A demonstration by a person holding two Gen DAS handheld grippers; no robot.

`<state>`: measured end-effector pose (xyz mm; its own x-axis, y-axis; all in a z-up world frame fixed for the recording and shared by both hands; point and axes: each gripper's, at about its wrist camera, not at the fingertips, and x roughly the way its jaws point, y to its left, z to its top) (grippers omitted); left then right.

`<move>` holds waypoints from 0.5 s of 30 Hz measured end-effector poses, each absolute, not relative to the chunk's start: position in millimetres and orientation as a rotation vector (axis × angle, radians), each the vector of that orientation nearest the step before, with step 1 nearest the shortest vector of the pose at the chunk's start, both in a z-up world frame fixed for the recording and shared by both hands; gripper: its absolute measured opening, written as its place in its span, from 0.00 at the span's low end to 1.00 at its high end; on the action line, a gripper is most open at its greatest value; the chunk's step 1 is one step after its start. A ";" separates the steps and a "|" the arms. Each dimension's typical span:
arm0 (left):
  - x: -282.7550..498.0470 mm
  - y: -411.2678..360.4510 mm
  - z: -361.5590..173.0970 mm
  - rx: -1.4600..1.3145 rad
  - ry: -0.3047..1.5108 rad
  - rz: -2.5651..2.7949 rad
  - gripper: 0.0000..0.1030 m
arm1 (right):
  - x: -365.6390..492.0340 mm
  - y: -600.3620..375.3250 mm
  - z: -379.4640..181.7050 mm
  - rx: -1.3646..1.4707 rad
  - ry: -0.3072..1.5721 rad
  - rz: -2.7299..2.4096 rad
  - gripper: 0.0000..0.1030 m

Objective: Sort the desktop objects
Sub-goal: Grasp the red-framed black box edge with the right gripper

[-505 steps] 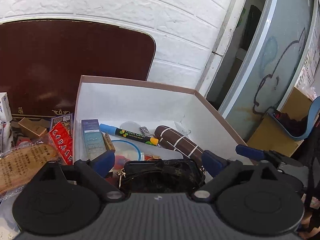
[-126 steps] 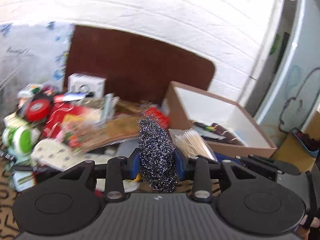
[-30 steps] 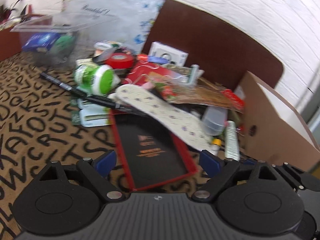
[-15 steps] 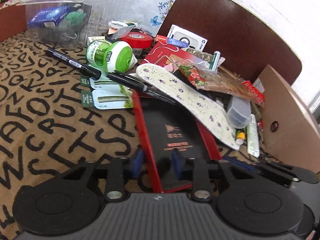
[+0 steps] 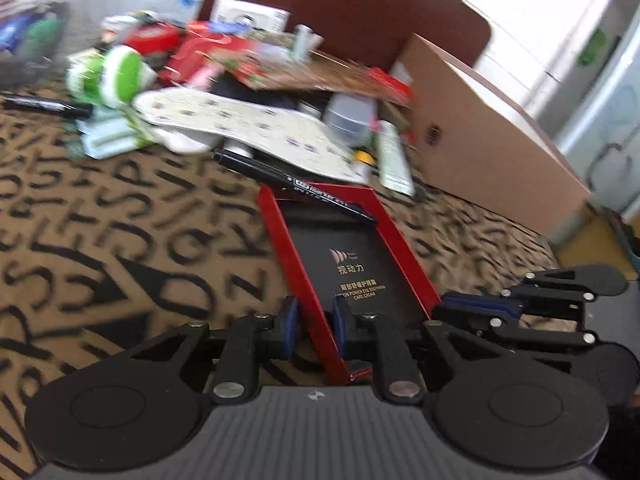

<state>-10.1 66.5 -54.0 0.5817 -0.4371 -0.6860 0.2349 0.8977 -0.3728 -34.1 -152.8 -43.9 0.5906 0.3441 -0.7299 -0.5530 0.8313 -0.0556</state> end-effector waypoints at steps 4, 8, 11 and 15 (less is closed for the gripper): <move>-1.3 63.4 -49.4 -0.258 0.826 -0.345 0.42 | -40.8 -166.9 -43.5 -0.269 0.778 0.488 0.04; 18.9 67.3 -44.6 -0.316 0.771 -0.232 0.58 | -41.1 -169.4 -43.2 -0.250 0.760 0.473 0.05; 40.2 72.6 -46.7 -0.426 0.788 -0.203 0.61 | -40.2 -165.6 -43.2 -0.266 0.749 0.462 0.06; 59.8 67.8 -54.1 -0.485 0.828 -0.195 0.61 | -37.4 -163.5 -42.3 -0.269 0.738 0.456 0.07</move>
